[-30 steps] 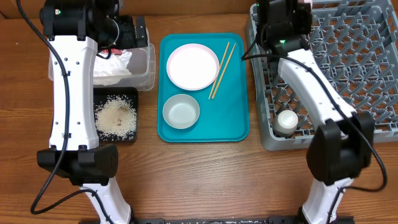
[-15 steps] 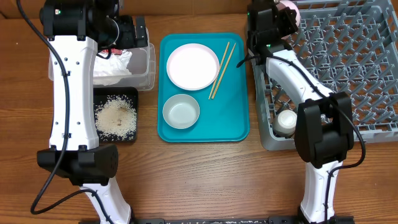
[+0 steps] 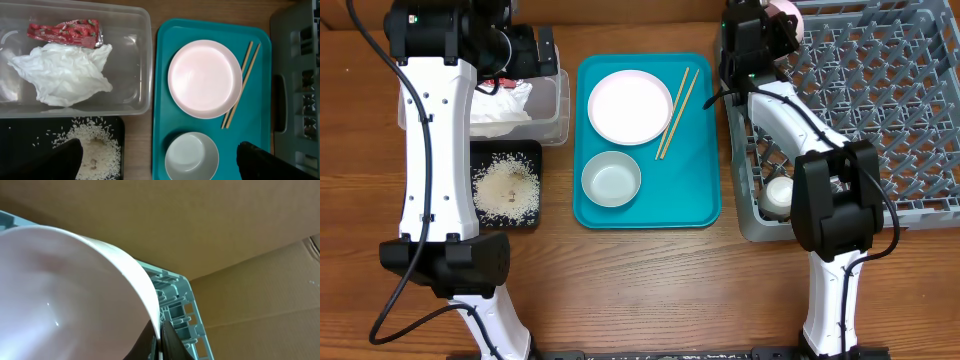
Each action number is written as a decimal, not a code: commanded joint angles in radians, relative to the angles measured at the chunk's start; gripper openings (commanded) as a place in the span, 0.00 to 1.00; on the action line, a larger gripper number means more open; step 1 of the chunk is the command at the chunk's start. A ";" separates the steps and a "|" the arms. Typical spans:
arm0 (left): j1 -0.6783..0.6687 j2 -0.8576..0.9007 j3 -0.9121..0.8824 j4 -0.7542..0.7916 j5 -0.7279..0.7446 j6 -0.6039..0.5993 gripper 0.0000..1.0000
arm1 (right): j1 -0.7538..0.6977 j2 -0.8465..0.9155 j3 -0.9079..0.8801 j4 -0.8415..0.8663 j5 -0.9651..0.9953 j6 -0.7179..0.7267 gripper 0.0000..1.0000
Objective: Sort waste into correct bins and load items into the dishwasher
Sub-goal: 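Carry the pink bowl right and set it in the dish rack, then reach the right gripper to the pale bowl and grasp its rim, then carry the pale bowl into the dish rack with the right gripper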
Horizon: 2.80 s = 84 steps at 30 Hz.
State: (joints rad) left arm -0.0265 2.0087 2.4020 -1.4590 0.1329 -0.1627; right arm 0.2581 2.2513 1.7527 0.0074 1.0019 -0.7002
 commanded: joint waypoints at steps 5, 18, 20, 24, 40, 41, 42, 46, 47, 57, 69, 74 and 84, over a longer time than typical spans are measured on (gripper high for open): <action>-0.006 0.011 0.008 0.001 -0.010 -0.018 1.00 | 0.049 0.016 0.007 -0.005 0.008 -0.029 0.28; -0.006 0.011 0.008 0.001 -0.010 -0.018 1.00 | 0.146 0.016 0.008 0.001 0.045 -0.037 0.35; -0.006 0.011 0.008 0.001 -0.010 -0.018 1.00 | 0.153 0.016 0.008 0.010 0.045 -0.037 0.37; -0.006 0.011 0.008 0.001 -0.010 -0.018 1.00 | 0.164 0.012 0.008 0.038 0.045 -0.032 0.47; -0.006 0.011 0.008 0.001 -0.010 -0.018 1.00 | 0.178 -0.195 0.301 -0.806 -0.787 0.633 0.78; -0.006 0.011 0.008 0.001 -0.010 -0.018 1.00 | 0.178 -0.201 0.304 -0.851 -0.936 0.655 0.88; -0.006 0.011 0.008 0.001 -0.010 -0.018 1.00 | 0.179 -0.203 0.304 -0.890 -1.083 0.666 1.00; -0.006 0.011 0.008 0.001 -0.010 -0.018 1.00 | 0.180 -0.188 0.280 -0.992 -1.561 0.684 1.00; -0.006 0.011 0.008 0.001 -0.010 -0.018 1.00 | 0.185 -0.183 0.265 -1.003 -1.608 0.698 1.00; -0.006 0.011 0.008 0.001 -0.010 -0.018 1.00 | 0.233 -0.163 -0.002 -0.950 -1.469 1.023 0.72; -0.006 0.011 0.008 0.001 -0.010 -0.018 1.00 | 0.299 -0.163 -0.261 -0.734 -1.309 1.308 0.43; -0.006 0.011 0.008 0.001 -0.010 -0.018 1.00 | 0.304 -0.163 -0.261 -0.738 -1.304 1.318 0.21; -0.006 0.011 0.008 0.001 -0.010 -0.018 1.00 | 0.289 -0.192 -0.227 -0.797 -1.278 1.331 0.04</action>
State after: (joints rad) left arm -0.0261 2.0087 2.4020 -1.4590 0.1318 -0.1661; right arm 0.5610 2.0884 1.4940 -0.7719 -0.2874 0.6258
